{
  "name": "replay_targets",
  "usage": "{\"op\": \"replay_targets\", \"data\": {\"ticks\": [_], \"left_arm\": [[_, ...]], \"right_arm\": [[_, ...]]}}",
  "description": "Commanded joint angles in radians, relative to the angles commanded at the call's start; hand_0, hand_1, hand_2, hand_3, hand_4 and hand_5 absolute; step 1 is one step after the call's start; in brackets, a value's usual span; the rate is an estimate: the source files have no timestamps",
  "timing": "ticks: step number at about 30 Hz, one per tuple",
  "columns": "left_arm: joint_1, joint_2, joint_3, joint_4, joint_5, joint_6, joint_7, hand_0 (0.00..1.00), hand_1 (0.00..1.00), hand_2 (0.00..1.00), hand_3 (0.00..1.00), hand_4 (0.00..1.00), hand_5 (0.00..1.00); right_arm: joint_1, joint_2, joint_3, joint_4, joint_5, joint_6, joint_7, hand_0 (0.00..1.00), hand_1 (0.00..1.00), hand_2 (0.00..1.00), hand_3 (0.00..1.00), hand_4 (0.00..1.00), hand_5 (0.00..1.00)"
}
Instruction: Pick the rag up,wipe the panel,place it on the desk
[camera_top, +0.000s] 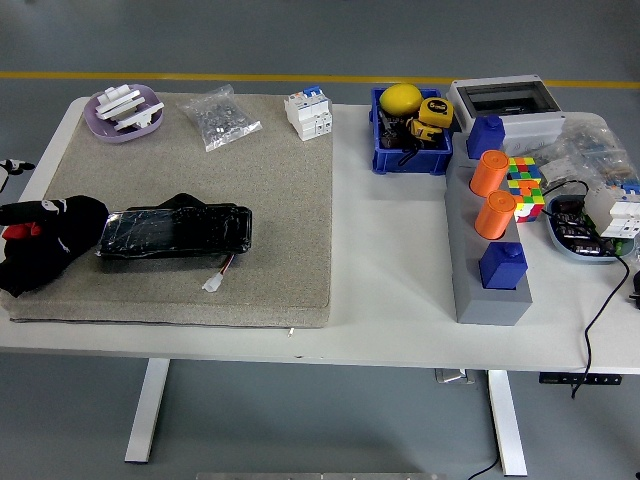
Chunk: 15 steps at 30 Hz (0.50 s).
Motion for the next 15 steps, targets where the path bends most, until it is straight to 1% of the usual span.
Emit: {"op": "replay_targets", "data": {"ticks": [1, 3, 4, 5, 8, 9, 10, 12, 15], "left_arm": [[0.002, -0.001, -0.010, -0.001, -0.012, 0.003, -0.010, 0.852, 0.939, 0.945, 0.896, 0.998, 0.597], [0.008, -0.006, -0.035, -0.002, -0.057, 0.019, -0.049, 0.852, 0.939, 0.945, 0.896, 0.998, 0.597], [0.010, -0.009, -0.044, -0.002, -0.076, 0.027, -0.065, 0.848, 0.932, 0.926, 0.881, 0.998, 0.618], [0.013, -0.012, -0.053, -0.001, -0.101, 0.036, -0.085, 0.848, 0.932, 0.926, 0.881, 0.998, 0.618], [0.019, -0.024, -0.072, 0.003, -0.154, 0.058, -0.121, 0.848, 0.932, 0.926, 0.881, 0.998, 0.618], [0.022, -0.031, -0.079, 0.006, -0.178, 0.070, -0.140, 0.848, 0.932, 0.926, 0.881, 0.998, 0.618], [0.024, -0.035, -0.082, 0.009, -0.197, 0.075, -0.149, 0.838, 0.907, 0.886, 0.852, 0.998, 0.633], [0.027, -0.047, -0.090, 0.013, -0.237, 0.089, -0.170, 0.838, 0.907, 0.886, 0.852, 0.998, 0.633], [0.031, -0.073, -0.108, 0.017, -0.286, 0.109, -0.209, 0.838, 0.907, 0.886, 0.852, 0.998, 0.633]], "right_arm": [[0.000, 0.000, -0.002, 0.000, 0.001, 0.000, 0.000, 0.742, 0.542, 0.660, 0.626, 0.998, 0.617], [0.000, -0.002, -0.007, 0.001, 0.002, 0.001, -0.001, 0.742, 0.542, 0.660, 0.626, 0.998, 0.617], [0.000, -0.003, -0.009, 0.001, 0.003, 0.001, -0.002, 0.742, 0.543, 0.659, 0.625, 0.998, 0.617], [0.000, -0.004, -0.012, 0.001, 0.003, 0.001, -0.002, 0.742, 0.543, 0.659, 0.625, 0.998, 0.617], [0.001, -0.004, -0.018, 0.002, 0.004, 0.001, -0.004, 0.742, 0.543, 0.659, 0.625, 0.998, 0.617], [0.002, -0.003, -0.020, 0.002, 0.005, 0.001, -0.004, 0.742, 0.543, 0.659, 0.625, 0.998, 0.617], [0.002, -0.003, -0.022, 0.002, 0.005, 0.000, -0.004, 0.741, 0.543, 0.659, 0.625, 0.998, 0.618], [0.003, -0.002, -0.026, 0.003, 0.005, 0.000, -0.005, 0.741, 0.543, 0.659, 0.625, 0.998, 0.618], [0.002, 0.003, -0.031, 0.004, 0.006, -0.001, -0.005, 0.741, 0.543, 0.659, 0.625, 0.998, 0.618]]}}
